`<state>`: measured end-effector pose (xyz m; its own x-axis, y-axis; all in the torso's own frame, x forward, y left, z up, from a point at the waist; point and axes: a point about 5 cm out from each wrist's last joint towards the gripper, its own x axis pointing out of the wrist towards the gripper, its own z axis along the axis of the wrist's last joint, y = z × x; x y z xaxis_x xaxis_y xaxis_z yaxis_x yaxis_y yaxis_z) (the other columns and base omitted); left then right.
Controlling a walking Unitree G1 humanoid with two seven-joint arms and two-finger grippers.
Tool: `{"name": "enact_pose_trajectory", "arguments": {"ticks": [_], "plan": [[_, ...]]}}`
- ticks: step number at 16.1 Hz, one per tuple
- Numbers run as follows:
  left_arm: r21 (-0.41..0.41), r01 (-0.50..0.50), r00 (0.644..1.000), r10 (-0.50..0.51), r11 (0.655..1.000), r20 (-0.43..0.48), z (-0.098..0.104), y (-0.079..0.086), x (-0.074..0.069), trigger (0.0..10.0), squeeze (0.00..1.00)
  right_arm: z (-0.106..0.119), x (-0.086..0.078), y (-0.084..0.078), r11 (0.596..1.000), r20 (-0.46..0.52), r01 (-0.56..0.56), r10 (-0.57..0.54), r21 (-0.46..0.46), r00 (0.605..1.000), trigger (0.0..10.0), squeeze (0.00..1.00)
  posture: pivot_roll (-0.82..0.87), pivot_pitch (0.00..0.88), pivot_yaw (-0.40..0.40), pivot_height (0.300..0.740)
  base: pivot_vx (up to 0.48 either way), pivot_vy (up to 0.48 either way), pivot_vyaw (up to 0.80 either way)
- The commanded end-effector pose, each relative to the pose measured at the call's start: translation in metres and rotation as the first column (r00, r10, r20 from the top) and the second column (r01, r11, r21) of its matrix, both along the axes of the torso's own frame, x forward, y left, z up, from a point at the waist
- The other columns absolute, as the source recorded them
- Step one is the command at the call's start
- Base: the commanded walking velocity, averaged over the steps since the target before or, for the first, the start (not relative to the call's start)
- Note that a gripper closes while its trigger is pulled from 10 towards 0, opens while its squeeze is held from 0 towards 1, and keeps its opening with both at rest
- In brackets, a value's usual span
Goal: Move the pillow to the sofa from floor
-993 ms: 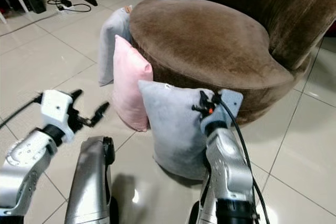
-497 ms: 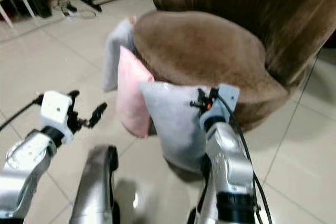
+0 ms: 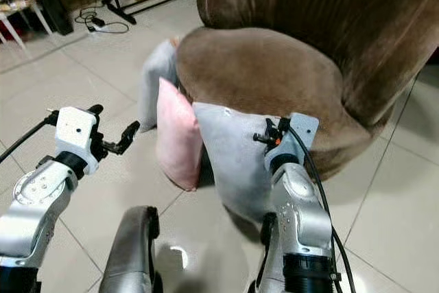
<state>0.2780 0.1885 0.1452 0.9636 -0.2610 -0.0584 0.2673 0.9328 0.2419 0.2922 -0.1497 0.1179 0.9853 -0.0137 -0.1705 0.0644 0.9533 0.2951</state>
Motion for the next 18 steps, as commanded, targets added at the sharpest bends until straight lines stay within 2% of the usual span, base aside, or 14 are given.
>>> {"name": "enact_pose_trajectory", "arguments": {"ticks": [1, 5, 10, 13, 14, 16, 18], "plan": [[0.013, 0.0, 1.0, 0.0, 1.0, 0.003, 0.0, 0.002, 0.002, 10.0, 0.0, 0.019, 0.003, 0.002, 1.0, 0.084, 0.001, -0.001, -0.003, 0.996, 10.0, 0.0, -0.05, 0.0, 0.065, 0.539, 0.0, 0.0, 0.0], [0.026, 0.008, 1.0, -0.009, 1.0, 0.01, 0.001, 0.002, 0.005, 10.0, 0.0, 0.024, 0.0, -0.003, 0.999, 0.101, 0.04, -0.04, 0.007, 0.994, 10.0, 0.0, -0.07, 0.0, 0.093, 0.569, 0.0, 0.0, 0.0], [0.037, 0.015, 1.0, -0.016, 0.999, 0.023, 0.004, 0.004, 0.007, 10.0, 0.0, 0.03, -0.001, 0.0, 0.998, 0.115, 0.054, -0.056, 0.022, 0.992, 10.0, 0.0, -0.07, 0.0, 0.11, 0.614, 0.0, 0.0, 0.0], [0.036, 0.021, 0.999, -0.022, 0.999, 0.028, 0.005, 0.001, 0.008, 10.0, 0.0, 0.054, 0.003, 0.0, 0.998, 0.184, 0.058, -0.064, 0.038, 0.981, 10.0, 0.0, -0.08, 0.0, 0.114, 0.639, 0.0, 0.0, 0.0], [0.035, 0.024, 0.999, -0.025, 0.999, 0.031, 0.005, 0.0, 0.008, 10.0, 0.0, 0.076, 0.006, -0.003, 0.997, 0.242, 0.066, -0.076, 0.051, 0.967, 10.0, 0.0, -0.09, 0.0, 0.112, 0.654, 0.0, 0.0, 0.0], [0.032, 0.024, 0.999, -0.025, 0.999, 0.037, 0.006, -0.001, 0.008, 10.0, 0.0, 0.093, 0.009, -0.007, 0.995, 0.287, 0.077, -0.093, 0.065, 0.954, 10.0, 0.0, -0.09, 0.0, 0.108, 0.674, 0.0, 0.0, 0.0], [0.03, 0.021, 0.999, -0.022, 0.999, 0.045, 0.007, -0.001, 0.008, 10.0, 0.0, 0.124, 0.013, -0.014, 0.987, 0.367, 0.094, -0.136, 0.13, 0.92, 10.0, 0.0, -0.08, 0.0, 0.102, 0.689, 0.0, 0.0, 0.0]]}}
